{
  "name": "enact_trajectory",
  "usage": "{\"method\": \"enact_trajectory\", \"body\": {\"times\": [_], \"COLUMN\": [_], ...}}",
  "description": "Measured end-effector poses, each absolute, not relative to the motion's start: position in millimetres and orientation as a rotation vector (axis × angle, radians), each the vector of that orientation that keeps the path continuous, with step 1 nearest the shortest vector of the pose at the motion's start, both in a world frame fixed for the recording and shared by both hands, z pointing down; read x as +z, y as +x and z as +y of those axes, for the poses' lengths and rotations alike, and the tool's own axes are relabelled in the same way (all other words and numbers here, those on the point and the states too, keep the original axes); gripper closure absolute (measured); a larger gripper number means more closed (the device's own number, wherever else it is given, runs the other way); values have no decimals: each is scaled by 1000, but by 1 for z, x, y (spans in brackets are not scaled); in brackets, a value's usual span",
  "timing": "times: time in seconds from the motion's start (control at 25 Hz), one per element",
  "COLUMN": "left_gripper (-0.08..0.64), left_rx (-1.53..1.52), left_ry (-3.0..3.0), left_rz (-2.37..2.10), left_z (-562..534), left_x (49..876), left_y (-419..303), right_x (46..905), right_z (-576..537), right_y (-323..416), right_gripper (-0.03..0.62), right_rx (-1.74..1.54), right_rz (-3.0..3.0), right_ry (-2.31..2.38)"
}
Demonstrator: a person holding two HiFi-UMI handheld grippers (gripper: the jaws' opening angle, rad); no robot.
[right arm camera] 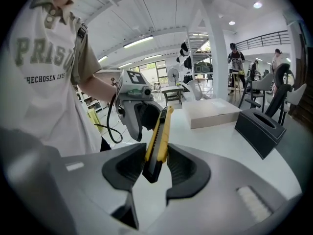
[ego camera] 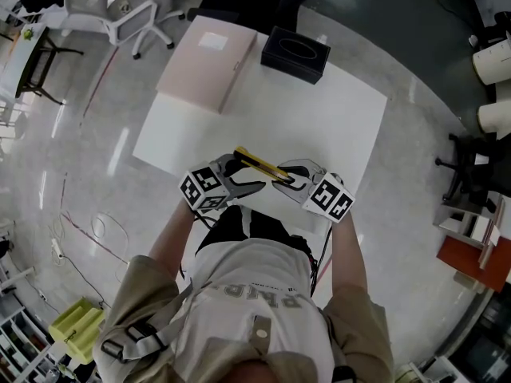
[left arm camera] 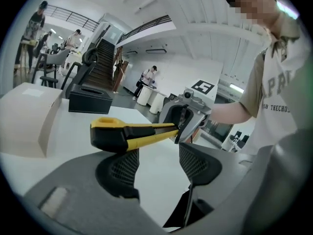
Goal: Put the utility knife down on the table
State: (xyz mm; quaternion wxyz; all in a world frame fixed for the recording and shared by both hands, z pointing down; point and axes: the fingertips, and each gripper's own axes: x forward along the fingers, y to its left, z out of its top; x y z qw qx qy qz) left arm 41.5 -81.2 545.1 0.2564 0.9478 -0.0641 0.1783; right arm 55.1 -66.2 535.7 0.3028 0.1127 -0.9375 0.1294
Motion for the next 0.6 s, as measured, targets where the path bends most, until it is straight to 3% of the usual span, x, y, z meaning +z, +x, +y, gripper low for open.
{"method": "enact_trajectory", "body": {"times": [0.24, 0.6], "left_gripper": [295, 295], "left_rx": [384, 503], "left_ry": [2515, 2550], "left_rz": [-76, -99], "left_z": [-77, -78], "left_x": [537, 552], "left_y": [44, 43], "right_x": [534, 530], "right_z": [-67, -71], "right_y": [61, 61], "right_gripper": [459, 460], "right_rx": [393, 415], "right_rz": [-2545, -2584], "right_ry": [302, 255]}}
